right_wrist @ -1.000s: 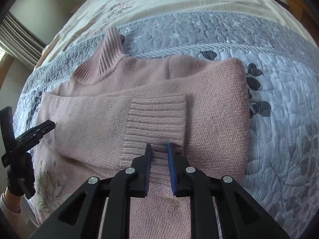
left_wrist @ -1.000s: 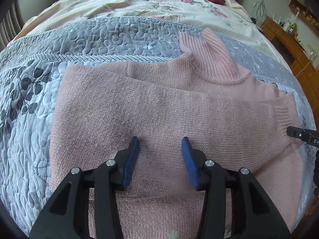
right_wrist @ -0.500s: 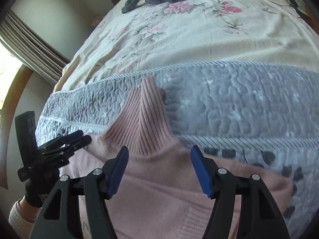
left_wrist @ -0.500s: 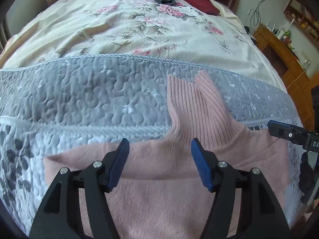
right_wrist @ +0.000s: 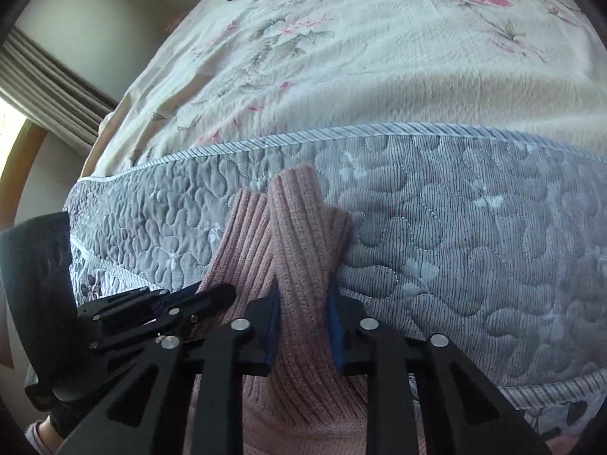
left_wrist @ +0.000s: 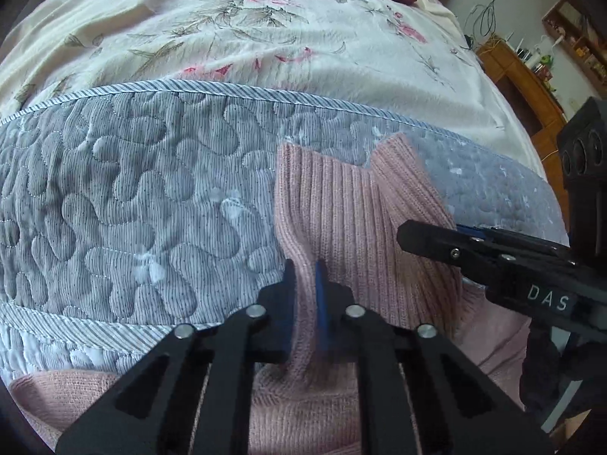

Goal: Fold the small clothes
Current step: 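Fold the collar down over the crossed sleeves with both tools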

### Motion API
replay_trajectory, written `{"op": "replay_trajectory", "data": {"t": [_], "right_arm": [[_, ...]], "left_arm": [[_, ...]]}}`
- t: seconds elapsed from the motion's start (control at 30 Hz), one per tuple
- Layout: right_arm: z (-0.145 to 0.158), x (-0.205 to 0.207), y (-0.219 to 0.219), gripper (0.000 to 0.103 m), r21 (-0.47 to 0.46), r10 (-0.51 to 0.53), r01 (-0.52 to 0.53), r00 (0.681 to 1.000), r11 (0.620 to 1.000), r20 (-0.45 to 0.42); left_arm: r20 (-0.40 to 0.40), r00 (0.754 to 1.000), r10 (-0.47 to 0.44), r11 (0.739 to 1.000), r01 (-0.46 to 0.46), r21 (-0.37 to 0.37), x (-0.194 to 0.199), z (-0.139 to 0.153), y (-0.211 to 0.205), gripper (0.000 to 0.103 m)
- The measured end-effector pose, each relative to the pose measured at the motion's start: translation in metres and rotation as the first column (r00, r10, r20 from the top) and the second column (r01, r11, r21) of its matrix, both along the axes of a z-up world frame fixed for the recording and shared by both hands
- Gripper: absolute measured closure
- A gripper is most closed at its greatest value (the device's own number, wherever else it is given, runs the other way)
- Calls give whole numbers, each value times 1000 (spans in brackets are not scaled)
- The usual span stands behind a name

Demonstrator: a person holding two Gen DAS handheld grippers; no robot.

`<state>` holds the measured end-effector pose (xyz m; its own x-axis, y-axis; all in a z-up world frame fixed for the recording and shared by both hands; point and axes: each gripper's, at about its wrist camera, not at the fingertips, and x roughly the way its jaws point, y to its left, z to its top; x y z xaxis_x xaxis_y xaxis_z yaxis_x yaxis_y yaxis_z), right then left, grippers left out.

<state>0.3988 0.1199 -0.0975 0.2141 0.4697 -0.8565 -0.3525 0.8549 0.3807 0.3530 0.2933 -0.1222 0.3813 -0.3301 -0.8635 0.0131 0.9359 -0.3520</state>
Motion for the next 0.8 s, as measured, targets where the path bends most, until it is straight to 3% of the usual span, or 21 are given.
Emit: {"op": "replay_trajectory", "data": {"t": [0.23, 0.4, 0.63, 0.8], "right_arm": [[54, -42, -22, 84, 90, 74, -86, 989, 992, 131], [80, -89, -33, 84, 57, 160, -176, 962, 983, 220], [75, -158, -41, 83, 5, 246, -256, 936, 967, 253], [57, -196, -59, 71, -15, 286, -289, 940, 957, 188]], "left_arm": [[154, 988, -17, 995, 32, -94, -38, 39, 16, 96], [281, 954, -104, 992, 120, -40, -86, 71, 11, 96], [280, 947, -156, 984, 175, -44, -154, 63, 12, 96], [212, 956, -202, 976, 215, -40, -195, 44, 17, 95]]}}
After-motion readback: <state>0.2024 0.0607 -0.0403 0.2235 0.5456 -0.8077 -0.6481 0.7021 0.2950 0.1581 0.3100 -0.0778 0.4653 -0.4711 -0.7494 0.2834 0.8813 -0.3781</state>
